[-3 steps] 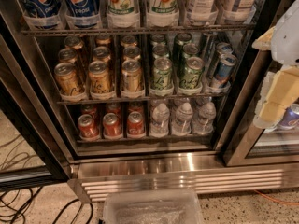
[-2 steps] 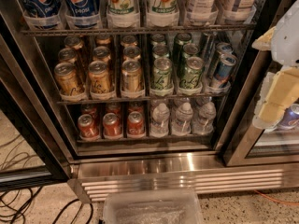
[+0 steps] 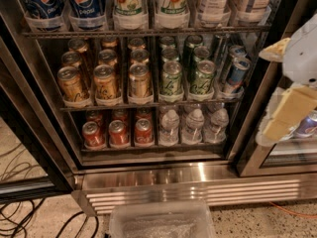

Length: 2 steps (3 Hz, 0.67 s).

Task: Pick pepsi can from top shelf of fridge

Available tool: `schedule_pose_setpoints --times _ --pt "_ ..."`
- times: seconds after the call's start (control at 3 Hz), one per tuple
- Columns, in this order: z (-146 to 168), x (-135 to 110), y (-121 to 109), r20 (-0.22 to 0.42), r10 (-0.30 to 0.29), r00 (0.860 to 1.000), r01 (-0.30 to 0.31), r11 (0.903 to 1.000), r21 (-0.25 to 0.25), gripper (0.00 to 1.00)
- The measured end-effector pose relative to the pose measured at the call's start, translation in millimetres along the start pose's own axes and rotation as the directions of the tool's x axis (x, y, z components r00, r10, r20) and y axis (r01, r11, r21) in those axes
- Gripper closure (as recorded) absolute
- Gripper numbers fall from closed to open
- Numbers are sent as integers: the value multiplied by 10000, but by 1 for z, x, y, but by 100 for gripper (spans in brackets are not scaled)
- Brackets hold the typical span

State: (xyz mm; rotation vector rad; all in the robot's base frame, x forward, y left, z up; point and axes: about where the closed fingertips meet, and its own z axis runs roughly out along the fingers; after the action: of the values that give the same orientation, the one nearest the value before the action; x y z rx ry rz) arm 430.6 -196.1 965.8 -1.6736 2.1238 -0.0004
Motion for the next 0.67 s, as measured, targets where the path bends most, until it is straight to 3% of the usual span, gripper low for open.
schedule_pose_setpoints --times 0.33,0.67 --pt "23 -34 14 1607 -435 9860 517 9975 -474 0" --pt "39 -71 31 2949 -830 9519 1114 9905 -808 0"
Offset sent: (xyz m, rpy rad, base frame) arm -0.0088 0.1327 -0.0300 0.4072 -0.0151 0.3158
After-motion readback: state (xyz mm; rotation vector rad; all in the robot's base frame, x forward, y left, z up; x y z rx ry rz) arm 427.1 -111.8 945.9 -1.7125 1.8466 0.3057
